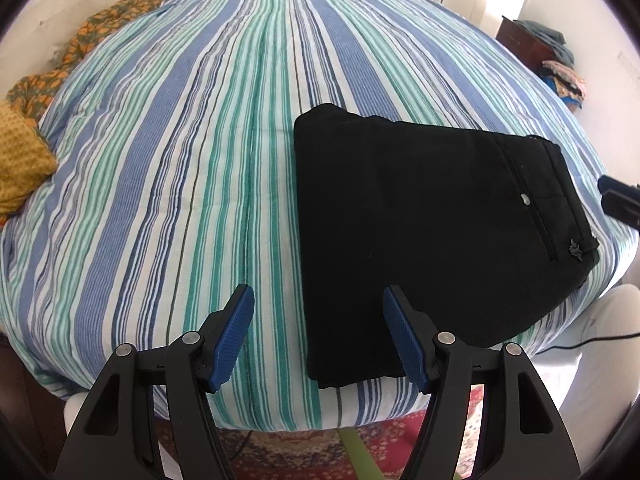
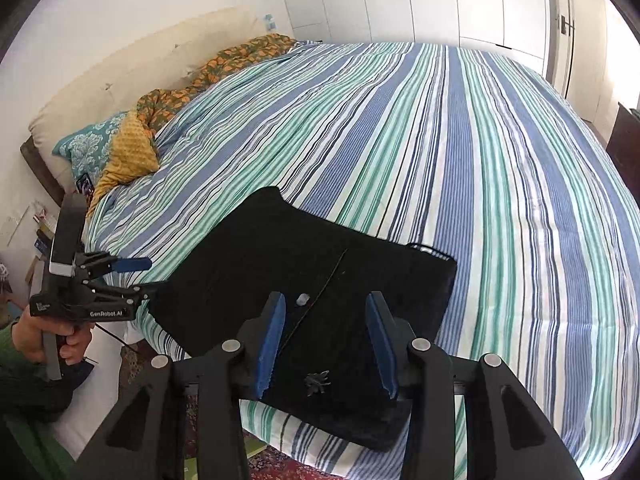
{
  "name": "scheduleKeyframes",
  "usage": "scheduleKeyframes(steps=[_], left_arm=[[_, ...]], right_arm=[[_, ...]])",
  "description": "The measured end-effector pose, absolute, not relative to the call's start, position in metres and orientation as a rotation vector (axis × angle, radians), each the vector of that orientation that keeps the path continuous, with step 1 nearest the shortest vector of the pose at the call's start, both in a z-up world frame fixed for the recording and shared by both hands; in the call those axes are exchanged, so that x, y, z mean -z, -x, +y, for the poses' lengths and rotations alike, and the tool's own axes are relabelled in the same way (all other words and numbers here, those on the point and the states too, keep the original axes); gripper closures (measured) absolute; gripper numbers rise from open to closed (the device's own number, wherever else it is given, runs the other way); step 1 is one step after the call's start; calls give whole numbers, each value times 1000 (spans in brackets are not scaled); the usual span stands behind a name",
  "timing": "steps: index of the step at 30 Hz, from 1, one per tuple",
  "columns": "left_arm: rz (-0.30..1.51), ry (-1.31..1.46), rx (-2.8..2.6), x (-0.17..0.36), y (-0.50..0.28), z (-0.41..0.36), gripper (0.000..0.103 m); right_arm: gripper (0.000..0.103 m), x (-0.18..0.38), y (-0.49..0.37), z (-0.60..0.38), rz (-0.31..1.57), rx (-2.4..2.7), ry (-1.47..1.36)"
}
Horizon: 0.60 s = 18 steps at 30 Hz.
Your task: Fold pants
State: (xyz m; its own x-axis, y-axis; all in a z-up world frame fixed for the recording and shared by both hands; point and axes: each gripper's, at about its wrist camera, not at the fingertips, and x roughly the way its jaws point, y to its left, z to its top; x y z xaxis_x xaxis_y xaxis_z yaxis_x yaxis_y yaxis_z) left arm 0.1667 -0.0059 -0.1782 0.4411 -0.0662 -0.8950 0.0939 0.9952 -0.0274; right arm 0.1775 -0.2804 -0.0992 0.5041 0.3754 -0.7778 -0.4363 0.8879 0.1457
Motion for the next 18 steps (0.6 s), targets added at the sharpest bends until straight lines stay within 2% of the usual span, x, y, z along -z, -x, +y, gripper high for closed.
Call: scheduleKeyframes(steps=[8, 12, 18], left_arm=[[1127, -64, 102, 187, -164, -13, 34], [1128, -59, 96, 189, -159, -10, 29], [1129, -36, 111, 190, -151, -4, 29]], right_arm=[[60, 182, -158, -278, 1053, -422, 65], [60, 185, -160, -275, 1024, -409, 87], [60, 184, -152, -282, 985, -423, 24]])
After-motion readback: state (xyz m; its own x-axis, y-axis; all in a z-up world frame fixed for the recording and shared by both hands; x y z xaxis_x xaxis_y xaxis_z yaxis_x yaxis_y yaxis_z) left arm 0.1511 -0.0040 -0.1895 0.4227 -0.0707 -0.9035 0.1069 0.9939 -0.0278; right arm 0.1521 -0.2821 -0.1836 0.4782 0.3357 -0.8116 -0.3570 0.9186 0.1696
